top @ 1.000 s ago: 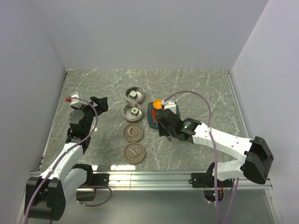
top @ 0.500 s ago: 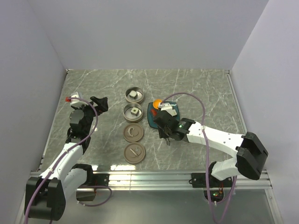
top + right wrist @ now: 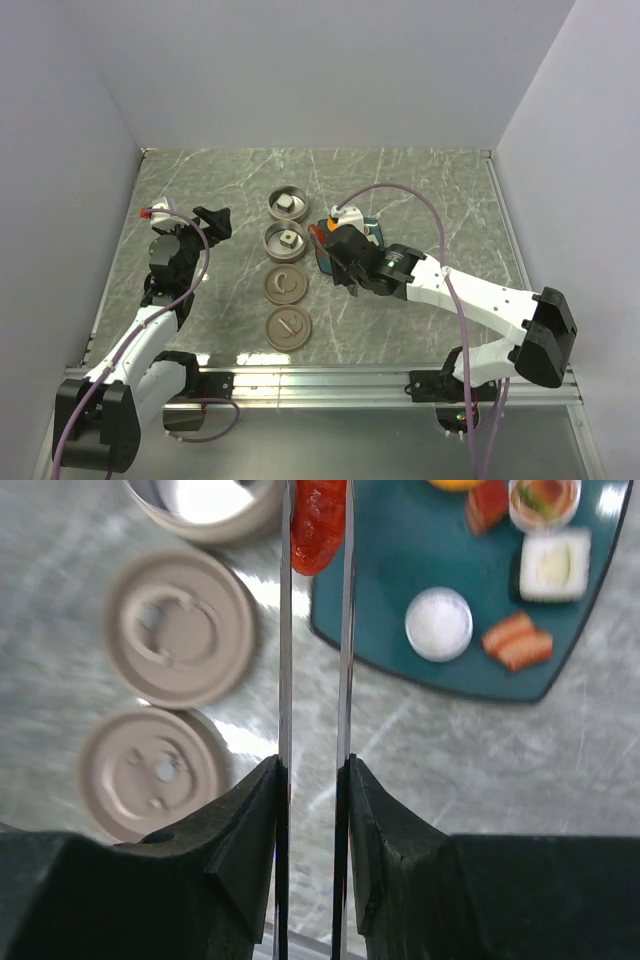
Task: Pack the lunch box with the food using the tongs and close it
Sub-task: Pick up the food using the clamp, then place the food into the lunch box
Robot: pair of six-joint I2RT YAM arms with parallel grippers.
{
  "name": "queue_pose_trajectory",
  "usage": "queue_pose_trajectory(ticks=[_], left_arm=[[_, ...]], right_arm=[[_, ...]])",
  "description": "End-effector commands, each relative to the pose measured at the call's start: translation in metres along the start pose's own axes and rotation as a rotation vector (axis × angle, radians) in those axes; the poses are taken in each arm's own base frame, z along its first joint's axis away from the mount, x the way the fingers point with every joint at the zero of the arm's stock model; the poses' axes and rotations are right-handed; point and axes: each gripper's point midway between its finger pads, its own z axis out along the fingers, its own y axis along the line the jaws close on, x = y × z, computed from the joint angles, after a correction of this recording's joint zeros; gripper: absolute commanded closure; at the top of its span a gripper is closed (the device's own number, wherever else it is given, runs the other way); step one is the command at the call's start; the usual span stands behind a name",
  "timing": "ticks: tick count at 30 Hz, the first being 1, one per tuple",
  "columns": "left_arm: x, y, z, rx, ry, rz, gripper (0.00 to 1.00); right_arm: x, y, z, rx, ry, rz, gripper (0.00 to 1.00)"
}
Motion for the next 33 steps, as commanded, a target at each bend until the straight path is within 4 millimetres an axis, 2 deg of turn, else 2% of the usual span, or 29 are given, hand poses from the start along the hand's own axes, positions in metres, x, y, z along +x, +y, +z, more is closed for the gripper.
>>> queue_pose_trajectory(ticks=[1, 2, 3, 5, 6, 8, 9, 10, 11, 12, 13, 14, 15, 24, 33], left_arm=[[-0.014, -0.008, 0.004, 0.029, -0.035, 0.005, 0.00], [-0.013, -0.009, 0.004, 0.030, -0.034, 0.004, 0.00], [-0.013, -0.008, 0.004, 0.028, -0.033, 0.005, 0.01], [-0.013, -0.008, 0.004, 0.028, -0.033, 0.005, 0.01], [-0.013, -0.008, 0.004, 0.028, -0.033, 0.005, 0.00], [-0.013, -0.007, 0.004, 0.027, -0.034, 0.004, 0.00], [-0.013, -0.007, 0.004, 0.026, -0.035, 0.005, 0.01], [-0.012, -0.007, 0.004, 0.024, -0.032, 0.005, 0.01], [-0.013, -0.006, 0.004, 0.021, -0.034, 0.004, 0.01], [-0.013, -0.006, 0.004, 0.022, -0.035, 0.005, 0.01], [-0.013, -0.006, 0.004, 0.021, -0.036, 0.004, 0.01], [-0.013, -0.006, 0.004, 0.023, -0.036, 0.004, 0.01], [-0.013, -0.006, 0.005, 0.020, -0.035, 0.005, 0.01], [-0.011, -0.006, 0.007, 0.026, -0.029, 0.003, 0.00], [-0.007, -0.007, 0.009, 0.034, -0.016, 0.001, 0.01]], right_arm=[[-0.048, 0.014, -0.013, -0.018, -0.123, -0.003, 0.79], [-0.054, 0.015, -0.014, -0.017, -0.132, -0.017, 0.79], [-0.068, 0.020, -0.019, -0.025, -0.161, -0.014, 0.79], [-0.077, 0.027, -0.016, -0.036, -0.171, -0.049, 0.79], [-0.092, 0.032, -0.019, -0.050, -0.201, -0.048, 0.78], [-0.100, 0.035, -0.007, -0.041, -0.191, -0.079, 0.78], [-0.113, 0.039, -0.009, -0.049, -0.208, -0.076, 0.78], [-0.112, 0.042, 0.004, -0.040, -0.186, -0.089, 0.78], [-0.115, 0.043, 0.009, -0.045, -0.180, -0.103, 0.78], [-0.125, 0.044, 0.011, -0.049, -0.191, -0.095, 0.78], [-0.124, 0.044, 0.022, -0.044, -0.174, -0.105, 0.78], [-0.131, 0.047, 0.025, -0.059, -0.179, -0.106, 0.78], [-0.132, 0.041, 0.036, -0.041, -0.165, -0.105, 0.78], [-0.152, 0.026, 0.080, -0.047, -0.134, -0.109, 0.78], [-0.157, 0.021, 0.100, -0.060, -0.121, -0.125, 0.78]])
